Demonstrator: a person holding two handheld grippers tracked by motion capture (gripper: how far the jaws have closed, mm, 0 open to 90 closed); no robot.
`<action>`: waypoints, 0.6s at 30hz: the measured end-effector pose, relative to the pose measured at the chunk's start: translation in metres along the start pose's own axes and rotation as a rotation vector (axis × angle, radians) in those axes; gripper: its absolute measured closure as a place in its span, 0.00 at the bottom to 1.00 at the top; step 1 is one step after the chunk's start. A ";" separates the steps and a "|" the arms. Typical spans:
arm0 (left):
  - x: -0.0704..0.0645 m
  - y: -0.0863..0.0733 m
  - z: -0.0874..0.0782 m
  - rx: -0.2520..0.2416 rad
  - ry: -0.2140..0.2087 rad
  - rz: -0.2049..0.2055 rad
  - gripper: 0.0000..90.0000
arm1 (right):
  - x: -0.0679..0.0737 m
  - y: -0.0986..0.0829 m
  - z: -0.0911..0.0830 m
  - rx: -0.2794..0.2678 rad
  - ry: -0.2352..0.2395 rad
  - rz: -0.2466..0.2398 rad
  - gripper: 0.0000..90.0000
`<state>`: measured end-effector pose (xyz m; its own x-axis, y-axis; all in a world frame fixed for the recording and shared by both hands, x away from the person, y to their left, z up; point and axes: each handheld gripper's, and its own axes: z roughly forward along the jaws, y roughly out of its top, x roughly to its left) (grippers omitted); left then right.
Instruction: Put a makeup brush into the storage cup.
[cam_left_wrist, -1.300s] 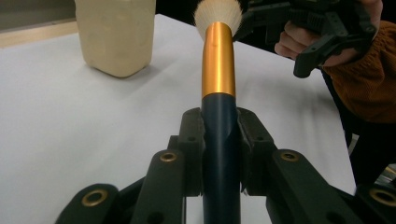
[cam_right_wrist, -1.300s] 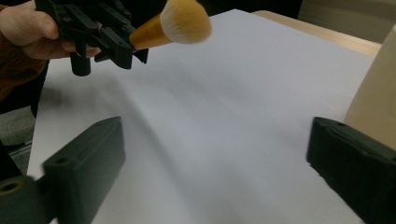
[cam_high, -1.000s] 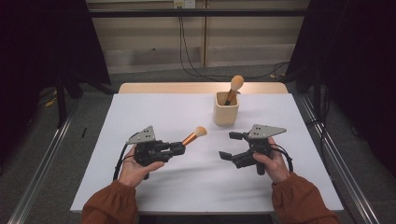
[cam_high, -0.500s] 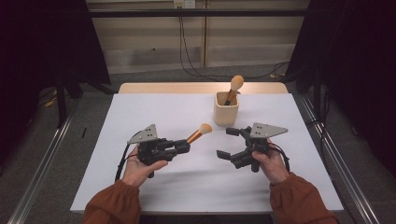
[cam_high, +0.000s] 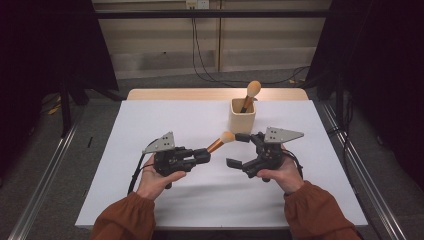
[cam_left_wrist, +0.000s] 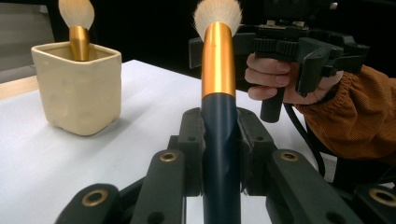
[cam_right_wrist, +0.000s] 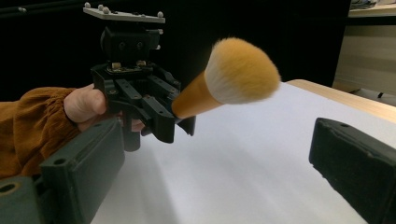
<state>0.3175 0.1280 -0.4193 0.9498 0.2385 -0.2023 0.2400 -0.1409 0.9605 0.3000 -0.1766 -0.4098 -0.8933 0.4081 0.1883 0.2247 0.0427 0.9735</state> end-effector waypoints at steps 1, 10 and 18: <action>0.000 0.000 0.000 -0.003 -0.003 -0.004 0.83 | 0.000 0.001 0.002 0.005 0.001 0.009 0.05; 0.000 0.003 0.008 -0.012 -0.001 0.007 0.83 | -0.006 0.002 0.007 -0.034 0.006 0.071 0.20; 0.000 0.004 0.012 -0.024 -0.002 0.012 0.83 | -0.006 0.001 0.009 -0.057 0.009 0.092 0.33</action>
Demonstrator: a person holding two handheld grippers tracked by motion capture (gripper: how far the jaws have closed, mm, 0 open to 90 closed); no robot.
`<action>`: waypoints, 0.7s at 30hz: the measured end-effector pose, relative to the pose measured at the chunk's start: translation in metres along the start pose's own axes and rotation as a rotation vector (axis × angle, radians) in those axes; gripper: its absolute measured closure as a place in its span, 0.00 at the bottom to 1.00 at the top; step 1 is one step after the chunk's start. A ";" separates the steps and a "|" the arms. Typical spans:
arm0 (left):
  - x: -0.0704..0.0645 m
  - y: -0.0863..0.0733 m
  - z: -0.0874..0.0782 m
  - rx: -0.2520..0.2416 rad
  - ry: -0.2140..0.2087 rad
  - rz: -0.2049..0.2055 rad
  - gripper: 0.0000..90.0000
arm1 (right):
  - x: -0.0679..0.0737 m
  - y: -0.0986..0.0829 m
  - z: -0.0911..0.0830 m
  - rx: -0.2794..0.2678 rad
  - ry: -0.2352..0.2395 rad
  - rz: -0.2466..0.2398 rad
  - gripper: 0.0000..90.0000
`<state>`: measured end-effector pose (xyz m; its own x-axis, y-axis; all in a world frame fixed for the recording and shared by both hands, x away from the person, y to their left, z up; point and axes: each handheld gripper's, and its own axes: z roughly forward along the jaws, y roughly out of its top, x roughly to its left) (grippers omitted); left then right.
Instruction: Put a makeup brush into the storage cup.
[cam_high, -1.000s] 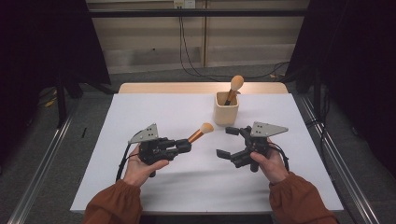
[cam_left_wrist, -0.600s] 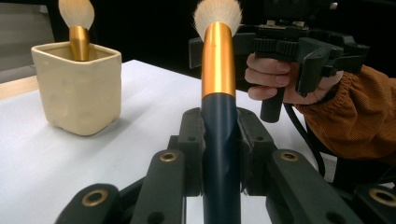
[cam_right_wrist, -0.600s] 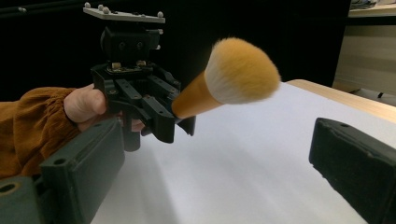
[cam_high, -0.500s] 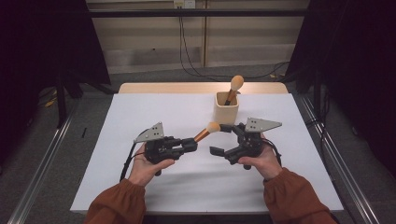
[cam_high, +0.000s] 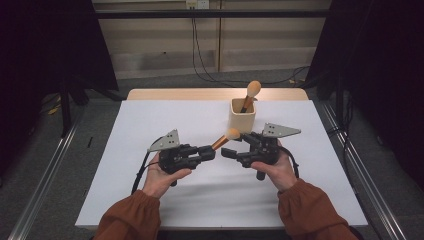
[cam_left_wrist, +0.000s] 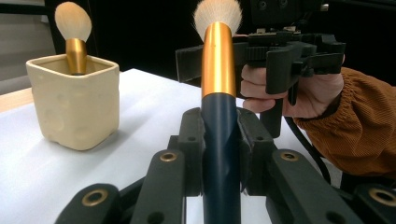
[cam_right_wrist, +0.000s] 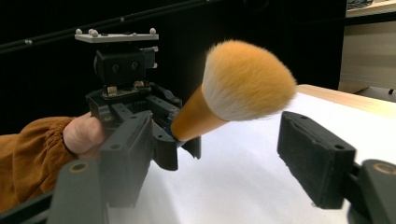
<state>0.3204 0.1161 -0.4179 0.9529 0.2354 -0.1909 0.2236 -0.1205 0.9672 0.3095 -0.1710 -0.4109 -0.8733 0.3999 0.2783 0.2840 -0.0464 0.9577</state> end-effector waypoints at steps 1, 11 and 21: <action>0.000 0.000 0.000 -0.001 0.001 0.001 0.83 | 0.000 0.000 0.001 0.001 0.001 -0.002 0.35; -0.001 0.000 0.003 0.003 -0.011 0.006 0.83 | 0.000 -0.003 0.007 -0.011 0.034 0.034 0.52; -0.001 0.000 0.006 -0.007 -0.018 0.014 0.83 | -0.001 -0.005 0.007 -0.021 0.064 0.065 0.70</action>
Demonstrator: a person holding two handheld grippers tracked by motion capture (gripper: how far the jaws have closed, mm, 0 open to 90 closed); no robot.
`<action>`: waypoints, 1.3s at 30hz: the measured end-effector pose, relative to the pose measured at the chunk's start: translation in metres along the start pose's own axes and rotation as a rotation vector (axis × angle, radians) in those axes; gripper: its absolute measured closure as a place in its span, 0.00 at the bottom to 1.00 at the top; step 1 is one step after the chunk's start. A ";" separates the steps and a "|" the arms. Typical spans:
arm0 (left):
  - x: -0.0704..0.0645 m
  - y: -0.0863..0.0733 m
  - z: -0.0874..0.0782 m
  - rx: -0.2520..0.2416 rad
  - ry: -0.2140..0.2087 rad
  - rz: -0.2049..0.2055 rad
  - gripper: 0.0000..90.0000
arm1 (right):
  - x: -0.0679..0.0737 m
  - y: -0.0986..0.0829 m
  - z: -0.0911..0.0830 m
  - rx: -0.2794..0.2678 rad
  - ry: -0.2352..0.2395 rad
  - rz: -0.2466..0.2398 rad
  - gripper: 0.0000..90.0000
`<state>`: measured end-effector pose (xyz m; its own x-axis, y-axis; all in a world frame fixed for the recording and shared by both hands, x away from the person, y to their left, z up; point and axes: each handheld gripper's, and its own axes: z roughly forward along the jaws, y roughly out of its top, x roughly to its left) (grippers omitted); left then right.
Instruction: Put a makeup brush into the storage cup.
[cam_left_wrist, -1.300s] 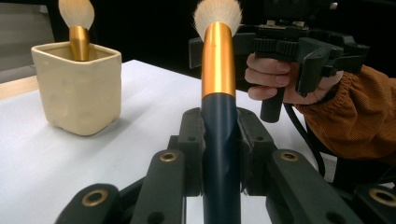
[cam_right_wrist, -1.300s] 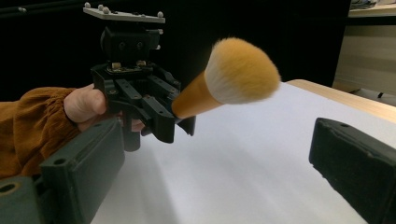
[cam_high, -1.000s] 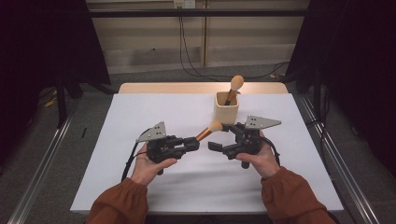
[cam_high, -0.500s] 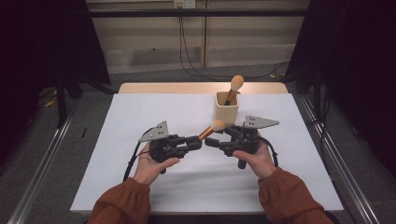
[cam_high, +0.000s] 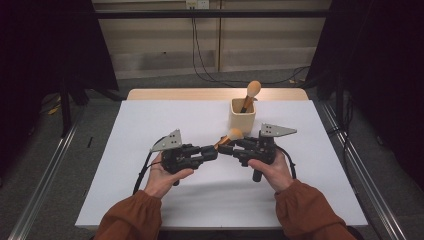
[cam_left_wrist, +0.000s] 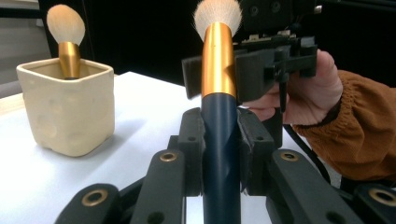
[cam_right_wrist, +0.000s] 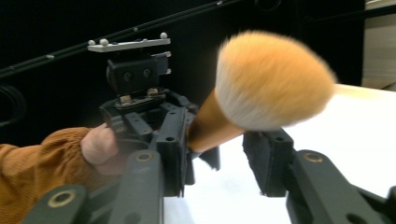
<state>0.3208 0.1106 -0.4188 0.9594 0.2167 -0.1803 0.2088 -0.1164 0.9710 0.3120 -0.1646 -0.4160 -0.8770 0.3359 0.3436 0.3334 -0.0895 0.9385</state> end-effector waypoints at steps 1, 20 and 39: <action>0.000 0.000 0.001 -0.001 0.001 0.000 0.83 | 0.000 -0.001 0.000 -0.001 0.005 0.006 0.71; 0.000 -0.004 0.005 0.025 0.021 0.015 0.78 | -0.001 0.000 -0.001 0.010 0.046 0.038 0.81; 0.000 -0.007 0.004 0.067 0.112 0.016 0.42 | -0.002 0.003 -0.005 0.028 0.008 -0.004 0.82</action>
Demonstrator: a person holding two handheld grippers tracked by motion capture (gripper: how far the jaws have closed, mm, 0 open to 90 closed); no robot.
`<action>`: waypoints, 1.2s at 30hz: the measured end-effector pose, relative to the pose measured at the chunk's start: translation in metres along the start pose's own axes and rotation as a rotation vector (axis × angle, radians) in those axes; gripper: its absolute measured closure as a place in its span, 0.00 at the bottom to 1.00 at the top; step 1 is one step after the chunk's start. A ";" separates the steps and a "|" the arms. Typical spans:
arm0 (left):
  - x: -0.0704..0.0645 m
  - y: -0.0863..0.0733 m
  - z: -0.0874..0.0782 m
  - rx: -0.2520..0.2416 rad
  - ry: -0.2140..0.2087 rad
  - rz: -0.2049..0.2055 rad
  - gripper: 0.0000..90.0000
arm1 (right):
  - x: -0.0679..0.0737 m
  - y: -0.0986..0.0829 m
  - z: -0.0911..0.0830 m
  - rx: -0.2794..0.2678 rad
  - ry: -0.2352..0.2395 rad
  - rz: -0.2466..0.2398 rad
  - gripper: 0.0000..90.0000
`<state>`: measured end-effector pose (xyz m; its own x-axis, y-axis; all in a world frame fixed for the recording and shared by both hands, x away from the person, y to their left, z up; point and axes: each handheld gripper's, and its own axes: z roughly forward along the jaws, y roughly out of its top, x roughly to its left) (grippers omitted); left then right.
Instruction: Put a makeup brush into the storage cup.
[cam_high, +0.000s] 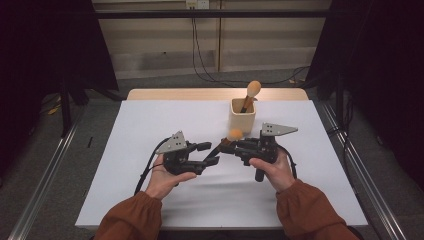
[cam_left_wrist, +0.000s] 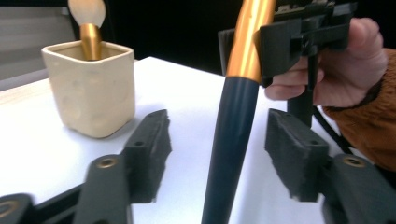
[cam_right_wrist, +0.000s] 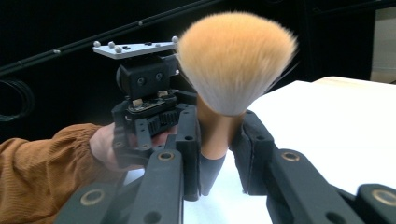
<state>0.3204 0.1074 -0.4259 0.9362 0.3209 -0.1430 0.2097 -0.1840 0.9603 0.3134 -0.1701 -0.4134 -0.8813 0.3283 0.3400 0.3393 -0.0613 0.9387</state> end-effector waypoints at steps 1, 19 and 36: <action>0.000 0.000 0.000 0.002 0.005 0.000 0.40 | 0.000 0.000 -0.001 0.000 -0.003 -0.001 0.82; 0.003 -0.005 -0.024 0.064 0.149 -0.020 0.11 | -0.002 0.006 -0.013 0.051 -0.069 -0.031 0.82; 0.004 -0.013 -0.068 0.066 0.301 -0.055 0.02 | -0.003 0.009 -0.022 0.105 -0.120 -0.036 0.82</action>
<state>0.3025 0.1747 -0.4231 0.7994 0.5910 -0.1079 0.2853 -0.2155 0.9339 0.3122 -0.1930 -0.4044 -0.8502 0.4389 0.2907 0.3461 0.0499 0.9369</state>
